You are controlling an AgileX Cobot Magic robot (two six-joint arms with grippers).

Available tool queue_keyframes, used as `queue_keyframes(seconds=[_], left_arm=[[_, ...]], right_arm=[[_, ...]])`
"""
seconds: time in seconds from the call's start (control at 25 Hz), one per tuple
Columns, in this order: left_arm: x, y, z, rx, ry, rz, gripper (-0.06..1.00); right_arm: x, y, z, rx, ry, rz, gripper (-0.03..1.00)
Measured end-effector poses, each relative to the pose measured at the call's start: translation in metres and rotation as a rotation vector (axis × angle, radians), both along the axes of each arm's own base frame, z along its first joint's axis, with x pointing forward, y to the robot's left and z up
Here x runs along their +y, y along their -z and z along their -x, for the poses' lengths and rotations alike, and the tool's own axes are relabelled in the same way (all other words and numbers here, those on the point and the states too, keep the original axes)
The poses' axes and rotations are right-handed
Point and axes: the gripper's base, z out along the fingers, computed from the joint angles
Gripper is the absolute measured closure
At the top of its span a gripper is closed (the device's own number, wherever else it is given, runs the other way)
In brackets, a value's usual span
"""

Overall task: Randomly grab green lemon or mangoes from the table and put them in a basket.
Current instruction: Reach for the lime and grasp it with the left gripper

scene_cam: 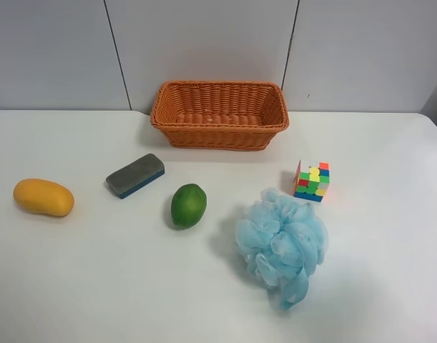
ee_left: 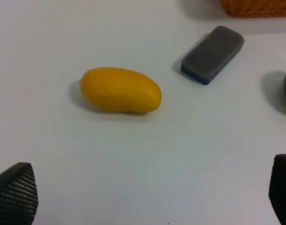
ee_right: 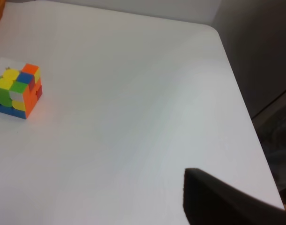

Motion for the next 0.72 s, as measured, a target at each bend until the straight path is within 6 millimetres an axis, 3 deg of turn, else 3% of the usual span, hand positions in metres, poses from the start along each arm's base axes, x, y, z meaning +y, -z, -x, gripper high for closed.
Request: queue_keyframes(seconds=[0.72], left_arm=[[0.0,0.0,0.0,0.0,0.0,0.0,-0.05]], right_arm=[[0.0,0.0,0.0,0.0,0.0,0.0,-0.02]])
